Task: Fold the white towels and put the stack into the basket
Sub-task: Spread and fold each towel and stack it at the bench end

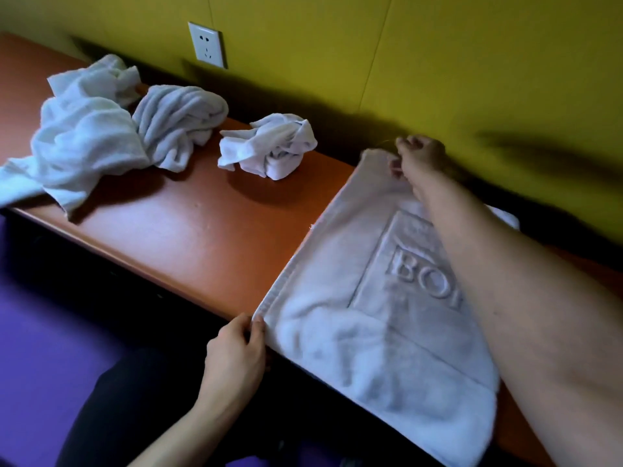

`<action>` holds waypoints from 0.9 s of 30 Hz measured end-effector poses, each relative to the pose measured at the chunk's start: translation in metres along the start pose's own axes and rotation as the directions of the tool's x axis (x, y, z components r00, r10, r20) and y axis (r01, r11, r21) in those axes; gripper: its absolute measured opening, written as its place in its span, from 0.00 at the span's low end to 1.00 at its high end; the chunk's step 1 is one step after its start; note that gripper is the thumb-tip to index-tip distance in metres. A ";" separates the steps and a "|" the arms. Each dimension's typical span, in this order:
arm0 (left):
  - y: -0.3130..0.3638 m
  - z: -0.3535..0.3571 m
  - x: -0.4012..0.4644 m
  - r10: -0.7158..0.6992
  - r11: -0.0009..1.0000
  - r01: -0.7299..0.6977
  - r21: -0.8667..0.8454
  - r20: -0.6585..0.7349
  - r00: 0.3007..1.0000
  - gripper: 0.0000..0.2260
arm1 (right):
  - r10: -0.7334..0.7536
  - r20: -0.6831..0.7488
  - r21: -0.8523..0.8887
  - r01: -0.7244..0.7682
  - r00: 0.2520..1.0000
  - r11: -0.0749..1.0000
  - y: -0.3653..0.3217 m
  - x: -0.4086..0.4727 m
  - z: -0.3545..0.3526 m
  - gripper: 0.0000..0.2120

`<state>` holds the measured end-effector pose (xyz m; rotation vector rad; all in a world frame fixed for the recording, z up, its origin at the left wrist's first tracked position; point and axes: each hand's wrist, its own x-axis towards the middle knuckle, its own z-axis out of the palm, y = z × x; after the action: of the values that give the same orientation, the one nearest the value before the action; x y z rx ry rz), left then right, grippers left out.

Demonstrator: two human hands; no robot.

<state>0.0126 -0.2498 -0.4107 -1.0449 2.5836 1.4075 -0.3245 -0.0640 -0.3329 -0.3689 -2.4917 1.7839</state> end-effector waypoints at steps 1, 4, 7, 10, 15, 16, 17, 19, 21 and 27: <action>-0.005 0.003 0.005 -0.022 1.000 0.022 0.019 -0.003 1.000 0.18 | 0.003 0.006 -0.030 -0.003 1.000 1.000 0.014 -0.006 -0.005 0.07; -0.007 0.005 0.011 -0.071 0.996 0.071 0.045 0.007 0.997 0.17 | -0.025 -0.026 -0.192 0.020 0.999 0.981 0.062 -0.042 -0.035 0.20; -0.005 0.003 0.008 -0.056 0.997 0.055 0.056 0.021 0.998 0.16 | 0.037 -0.102 -0.236 -0.060 0.994 0.970 0.110 -0.100 -0.078 0.21; -0.014 0.003 0.006 -0.097 0.994 0.095 0.048 0.053 0.994 0.15 | 0.080 -0.192 -0.300 -0.136 0.978 0.944 0.139 -0.166 -0.119 0.18; -0.036 0.019 0.021 -0.212 0.976 0.216 -0.027 0.121 0.970 0.14 | 0.135 -0.307 -0.291 -0.228 0.942 0.929 0.172 -0.261 -0.164 0.11; -0.038 0.022 0.025 -0.233 0.968 0.242 -0.069 0.121 0.965 0.14 | 0.150 -0.340 -0.295 -0.257 0.928 0.920 0.176 -0.276 -0.169 0.11; -0.041 0.025 0.028 -0.251 0.957 0.265 -0.116 0.124 0.960 0.16 | 0.171 -0.374 -0.306 -0.296 0.911 0.905 0.183 -0.288 -0.172 0.12; -0.045 0.028 0.031 -0.289 0.927 0.311 -0.210 0.129 0.949 0.20 | 0.237 -0.435 -0.341 -0.403 0.868 0.849 0.192 -0.311 -0.173 0.17; -0.044 0.028 0.030 -0.309 0.893 0.340 -0.294 0.146 0.940 0.24 | 0.340 -0.469 -0.316 -0.515 0.815 0.797 0.198 -0.328 -0.169 0.24; -0.032 0.018 0.007 -0.299 0.761 0.390 -0.518 0.254 0.920 0.14 | 0.421 -0.368 -0.109 -0.488 0.829 0.866 0.198 -0.349 -0.170 0.18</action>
<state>0.0203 -0.2518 -0.4478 -1.3120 1.7557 2.0832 0.0769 0.0749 -0.4298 -1.2671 -2.4683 1.4203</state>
